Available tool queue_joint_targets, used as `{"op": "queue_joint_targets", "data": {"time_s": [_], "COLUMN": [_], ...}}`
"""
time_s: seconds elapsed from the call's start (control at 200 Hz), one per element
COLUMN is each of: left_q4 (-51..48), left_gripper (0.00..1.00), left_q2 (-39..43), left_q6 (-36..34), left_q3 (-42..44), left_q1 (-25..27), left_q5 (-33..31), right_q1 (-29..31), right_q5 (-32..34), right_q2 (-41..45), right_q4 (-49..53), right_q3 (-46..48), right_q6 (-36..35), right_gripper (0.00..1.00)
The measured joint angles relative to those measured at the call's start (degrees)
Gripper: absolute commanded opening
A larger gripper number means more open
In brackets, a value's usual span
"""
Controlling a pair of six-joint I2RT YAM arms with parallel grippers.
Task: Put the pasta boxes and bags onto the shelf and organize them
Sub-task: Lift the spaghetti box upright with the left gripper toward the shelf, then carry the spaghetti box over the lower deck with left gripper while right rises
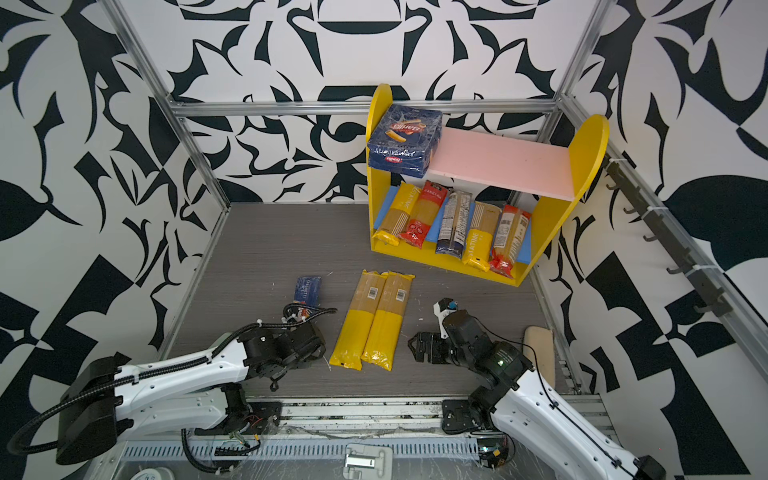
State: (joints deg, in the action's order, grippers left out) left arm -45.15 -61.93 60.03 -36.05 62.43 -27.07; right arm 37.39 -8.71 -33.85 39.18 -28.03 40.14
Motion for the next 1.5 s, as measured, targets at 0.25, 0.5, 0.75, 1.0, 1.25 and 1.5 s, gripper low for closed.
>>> {"op": "queue_joint_targets", "data": {"time_s": [0.25,0.5,0.75,1.0,1.25,1.5], "left_q4": [-5.3,-10.9,-15.8,-19.3,-23.7,-27.3], "left_gripper": [0.13,0.12,0.13,0.14,0.15,0.17], "left_q2": [0.5,-0.2,-5.8,-12.9,-21.4,-28.7], "left_q6": [-4.1,-8.9,-15.7,-21.4,-25.6,-28.7], "left_q3": [-8.0,-19.5,-34.3,-50.7,-67.2,-82.9], "left_q1": [0.0,0.0,0.4,2.3,6.9,10.9], "left_q5": [-1.1,-0.8,0.0,0.0,0.1,0.5], "right_q1": [0.0,0.0,0.0,0.0,0.0,0.0], "right_q5": [0.0,0.1,0.7,2.1,4.0,5.6], "right_q2": [-1.2,-1.5,-2.2,-2.2,-0.8,0.4], "right_q4": [0.0,-0.2,0.0,1.5,4.9,7.8], "right_q3": [-0.6,-2.4,-3.8,-6.9,-10.2,-12.3], "right_q6": [0.0,0.0,-0.1,-1.0,-2.6,-3.6], "right_gripper": [0.97,0.97,0.97,0.98,0.98,0.98]}}
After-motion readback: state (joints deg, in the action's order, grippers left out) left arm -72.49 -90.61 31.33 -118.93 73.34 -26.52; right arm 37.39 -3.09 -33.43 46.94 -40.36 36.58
